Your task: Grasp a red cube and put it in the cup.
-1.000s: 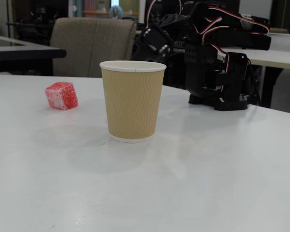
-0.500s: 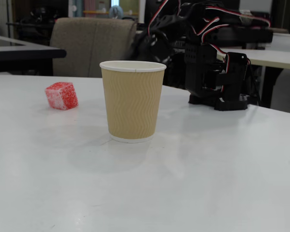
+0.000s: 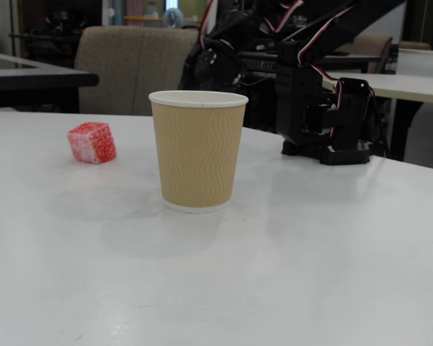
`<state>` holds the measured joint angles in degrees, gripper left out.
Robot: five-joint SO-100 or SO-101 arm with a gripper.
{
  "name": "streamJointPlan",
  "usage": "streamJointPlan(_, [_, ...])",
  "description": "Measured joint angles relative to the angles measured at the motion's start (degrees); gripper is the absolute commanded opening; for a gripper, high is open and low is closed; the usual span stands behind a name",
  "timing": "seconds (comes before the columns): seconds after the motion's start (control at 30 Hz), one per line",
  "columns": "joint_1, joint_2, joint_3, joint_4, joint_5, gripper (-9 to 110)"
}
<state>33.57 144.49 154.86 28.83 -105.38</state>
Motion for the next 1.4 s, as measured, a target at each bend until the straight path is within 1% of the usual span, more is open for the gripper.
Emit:
streamJointPlan(0.37, [3.3,-19.4,-13.6,-2.9,0.0,30])
streamJointPlan(0.63, [4.7,-29.9,-22.1,-4.3,0.0,30])
streamJointPlan(0.8, [5.9,-36.3,-28.5,-4.7,0.0,32])
streamJointPlan(1.1, [8.2,-41.6,-35.1,-4.7,0.0,34])
streamJointPlan(1.4, [9.4,-46.1,-37.5,-4.7,-0.6,34])
